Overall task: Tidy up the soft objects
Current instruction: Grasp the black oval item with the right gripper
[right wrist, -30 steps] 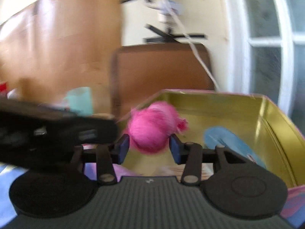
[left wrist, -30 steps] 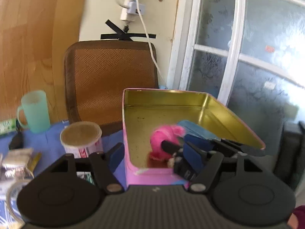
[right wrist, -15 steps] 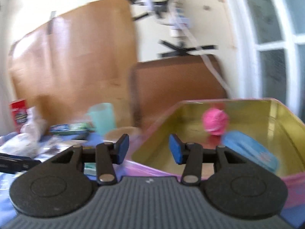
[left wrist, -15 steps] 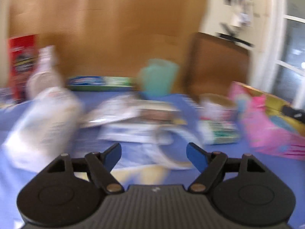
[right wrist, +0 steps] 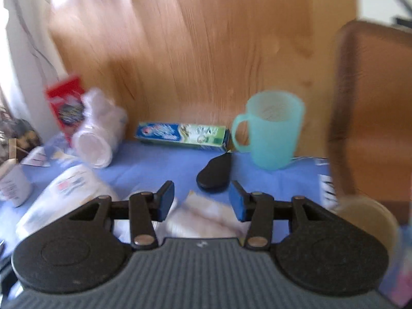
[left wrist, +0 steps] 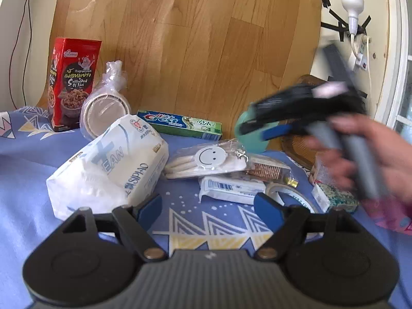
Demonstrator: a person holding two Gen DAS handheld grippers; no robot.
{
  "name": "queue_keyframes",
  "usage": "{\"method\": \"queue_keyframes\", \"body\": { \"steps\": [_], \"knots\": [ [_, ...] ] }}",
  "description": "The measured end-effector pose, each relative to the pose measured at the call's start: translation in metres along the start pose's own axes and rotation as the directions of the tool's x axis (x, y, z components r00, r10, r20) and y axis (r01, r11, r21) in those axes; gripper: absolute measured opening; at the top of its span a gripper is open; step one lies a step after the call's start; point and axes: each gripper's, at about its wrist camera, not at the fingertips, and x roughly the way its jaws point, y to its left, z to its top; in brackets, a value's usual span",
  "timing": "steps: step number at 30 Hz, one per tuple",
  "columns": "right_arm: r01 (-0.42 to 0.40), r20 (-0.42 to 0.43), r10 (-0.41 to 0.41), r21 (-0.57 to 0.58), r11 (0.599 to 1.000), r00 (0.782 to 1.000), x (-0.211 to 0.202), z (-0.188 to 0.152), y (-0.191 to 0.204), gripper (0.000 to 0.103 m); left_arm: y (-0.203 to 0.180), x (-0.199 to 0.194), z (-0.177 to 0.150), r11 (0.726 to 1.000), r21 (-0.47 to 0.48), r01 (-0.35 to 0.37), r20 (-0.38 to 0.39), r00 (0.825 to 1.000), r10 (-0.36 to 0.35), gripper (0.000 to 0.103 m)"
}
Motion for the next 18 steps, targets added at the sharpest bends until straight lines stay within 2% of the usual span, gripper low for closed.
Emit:
{"method": "queue_keyframes", "body": {
  "steps": [3, 6, 8, 9, 10, 13, 15, 18],
  "knots": [
    [0.052, -0.103, -0.05, 0.013, 0.999, 0.993, 0.054, 0.02, 0.012, 0.053, 0.002, 0.0, 0.0, 1.0, -0.014, 0.016, 0.007, 1.0, -0.016, 0.082],
    [0.119, -0.188, -0.117, -0.002, 0.993, 0.975, 0.091, 0.027, 0.017, 0.071, 0.0, -0.001, -0.001, 1.0, -0.011, 0.024, 0.011, 1.0, -0.024, 0.084],
    [0.163, -0.242, -0.162, -0.015, 0.987, 0.957, 0.106, 0.024, 0.015, 0.069, -0.001, -0.002, -0.001, 1.0, -0.008, 0.03, 0.012, 0.999, -0.029, 0.084],
    [0.164, -0.263, -0.163, -0.018, 0.986, 0.951, 0.112, 0.024, 0.011, 0.059, 0.0, -0.002, -0.001, 0.999, -0.008, 0.033, 0.012, 0.999, -0.033, 0.084],
    [0.167, -0.264, -0.167, -0.025, 0.986, 0.95, 0.112, 0.021, 0.011, 0.051, 0.0, -0.002, -0.001, 0.999, -0.01, 0.034, 0.012, 0.999, -0.034, 0.084],
    [0.146, -0.219, -0.151, -0.04, 0.988, 0.964, 0.096, 0.016, 0.013, 0.051, 0.002, -0.003, -0.001, 0.999, -0.022, 0.037, 0.017, 0.999, -0.037, 0.084],
    [0.123, -0.157, -0.127, -0.037, 0.992, 0.979, 0.076, 0.018, 0.017, 0.051, 0.004, -0.005, -0.001, 0.998, -0.038, 0.04, 0.027, 0.999, -0.039, 0.084],
    [0.05, -0.094, -0.048, 0.012, 0.999, 0.994, 0.033, 0.019, 0.02, 0.051, 0.013, -0.007, 0.0, 0.995, -0.087, 0.05, 0.035, 0.998, -0.047, 0.088]
  ]
}}
